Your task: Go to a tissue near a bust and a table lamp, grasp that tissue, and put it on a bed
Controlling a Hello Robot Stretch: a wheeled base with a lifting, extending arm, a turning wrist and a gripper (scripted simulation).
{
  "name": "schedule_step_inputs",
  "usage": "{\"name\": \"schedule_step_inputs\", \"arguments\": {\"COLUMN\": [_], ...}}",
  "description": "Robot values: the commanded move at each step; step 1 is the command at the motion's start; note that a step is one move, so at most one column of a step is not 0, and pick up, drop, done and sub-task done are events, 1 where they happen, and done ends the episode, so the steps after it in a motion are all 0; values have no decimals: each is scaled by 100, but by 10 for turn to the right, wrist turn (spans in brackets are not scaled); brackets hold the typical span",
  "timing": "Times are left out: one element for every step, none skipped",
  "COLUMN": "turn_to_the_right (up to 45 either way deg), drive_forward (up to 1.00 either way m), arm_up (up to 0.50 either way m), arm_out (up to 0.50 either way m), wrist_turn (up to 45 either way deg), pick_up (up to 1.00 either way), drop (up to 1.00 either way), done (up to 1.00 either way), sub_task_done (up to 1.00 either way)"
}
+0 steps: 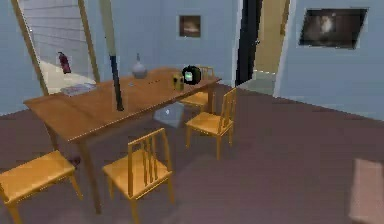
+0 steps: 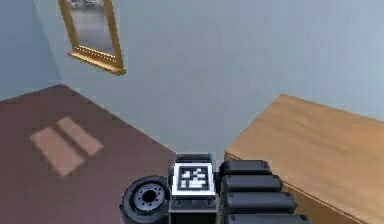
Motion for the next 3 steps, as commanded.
{"name": "schedule_step_inputs", "arguments": {"turn_to_the_right": [-450,-270,0], "drive_forward": [0,0,100], "arm_up": [0,0,0], "arm_out": [0,0,0], "wrist_turn": [0,0,0], "pick_up": [0,0,0], "drop": [0,0,0], "done": [0,0,0], "sub_task_done": [0,0,0]}}
